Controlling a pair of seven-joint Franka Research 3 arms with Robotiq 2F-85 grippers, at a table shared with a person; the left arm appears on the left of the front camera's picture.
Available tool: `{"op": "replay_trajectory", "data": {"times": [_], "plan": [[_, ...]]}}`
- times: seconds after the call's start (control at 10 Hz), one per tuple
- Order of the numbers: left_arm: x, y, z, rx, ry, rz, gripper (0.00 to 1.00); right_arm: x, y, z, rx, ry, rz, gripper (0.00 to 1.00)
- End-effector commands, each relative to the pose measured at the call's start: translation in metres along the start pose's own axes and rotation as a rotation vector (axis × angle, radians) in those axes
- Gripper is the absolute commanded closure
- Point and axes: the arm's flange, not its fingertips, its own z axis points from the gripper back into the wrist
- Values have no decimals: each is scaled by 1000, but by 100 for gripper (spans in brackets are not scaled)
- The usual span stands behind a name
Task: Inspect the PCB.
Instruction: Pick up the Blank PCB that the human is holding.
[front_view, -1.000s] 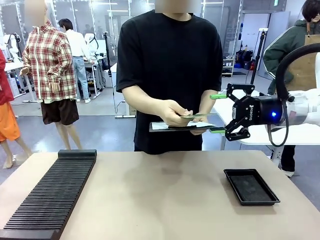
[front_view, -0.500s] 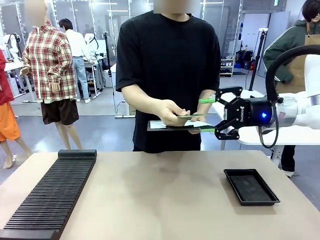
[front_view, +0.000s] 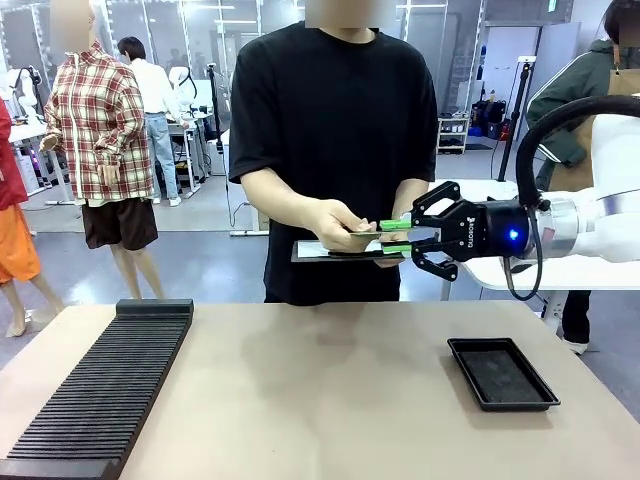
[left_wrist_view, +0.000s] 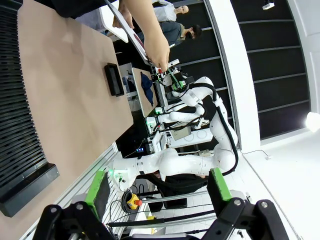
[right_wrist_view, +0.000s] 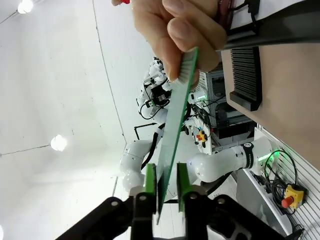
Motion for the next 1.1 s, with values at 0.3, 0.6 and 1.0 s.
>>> {"op": "replay_trajectory", "data": {"times": [0.3, 0.6, 1.0], "plan": [[1, -3, 1, 7, 2, 8, 0, 0, 0, -7, 10, -14, -29, 100], [1, -3, 1, 7, 2, 8, 0, -1, -15, 2, 21, -12, -39, 100], [1, -3, 1, 7, 2, 8, 0, -1, -7, -1, -1, 1, -15, 100]]}}
